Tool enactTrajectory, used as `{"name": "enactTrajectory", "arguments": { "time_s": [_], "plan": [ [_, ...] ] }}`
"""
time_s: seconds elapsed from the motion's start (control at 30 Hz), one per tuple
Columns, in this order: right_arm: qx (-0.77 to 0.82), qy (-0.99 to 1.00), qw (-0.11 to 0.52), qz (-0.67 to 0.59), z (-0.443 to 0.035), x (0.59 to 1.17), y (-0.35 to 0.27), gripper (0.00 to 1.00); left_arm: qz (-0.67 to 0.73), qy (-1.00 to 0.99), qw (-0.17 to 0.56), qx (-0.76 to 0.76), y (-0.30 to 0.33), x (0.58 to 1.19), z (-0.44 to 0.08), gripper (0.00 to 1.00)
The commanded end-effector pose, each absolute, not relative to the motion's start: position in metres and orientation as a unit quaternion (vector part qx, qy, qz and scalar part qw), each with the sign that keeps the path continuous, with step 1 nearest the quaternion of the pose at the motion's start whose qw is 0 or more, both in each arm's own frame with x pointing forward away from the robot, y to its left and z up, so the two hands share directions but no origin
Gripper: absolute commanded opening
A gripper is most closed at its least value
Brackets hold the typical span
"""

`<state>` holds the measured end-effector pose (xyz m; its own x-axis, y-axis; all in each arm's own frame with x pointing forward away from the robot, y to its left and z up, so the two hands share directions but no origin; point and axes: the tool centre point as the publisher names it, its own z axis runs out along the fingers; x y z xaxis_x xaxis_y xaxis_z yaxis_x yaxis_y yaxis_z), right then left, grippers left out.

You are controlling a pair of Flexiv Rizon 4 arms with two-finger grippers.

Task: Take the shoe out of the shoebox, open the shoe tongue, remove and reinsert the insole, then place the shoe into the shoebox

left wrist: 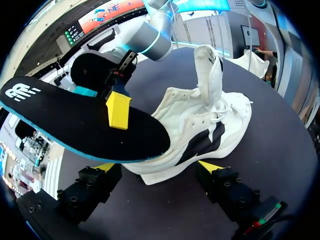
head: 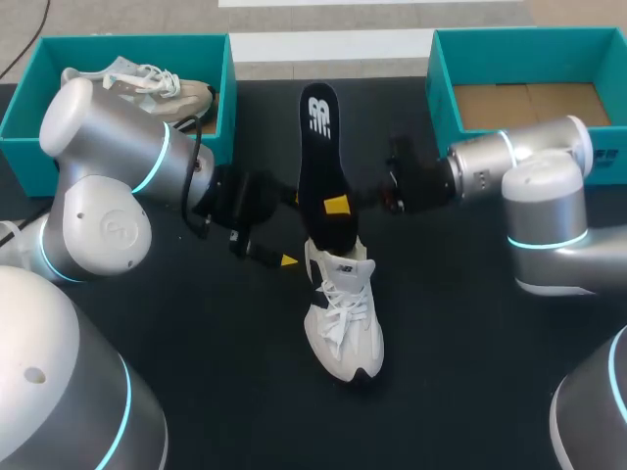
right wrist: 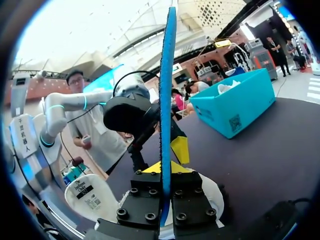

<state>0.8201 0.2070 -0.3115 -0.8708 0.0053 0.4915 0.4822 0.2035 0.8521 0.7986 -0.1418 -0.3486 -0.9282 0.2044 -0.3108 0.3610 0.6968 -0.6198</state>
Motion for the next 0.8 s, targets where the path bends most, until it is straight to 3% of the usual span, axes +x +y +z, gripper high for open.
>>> {"name": "enactTrajectory", "arguments": {
  "time_s": [0.03,0.8],
  "plan": [
    [-0.175,-0.749,0.196,-0.608,-0.322,0.811,0.212,0.0,-0.356,0.915,0.11,0.154,-0.143,0.798,-0.349,1.0],
    [-0.229,-0.745,0.229,-0.583,-0.352,0.766,0.213,0.0,-0.356,0.915,0.11,0.154,-0.143,0.798,-0.349,1.0]
  ]
}}
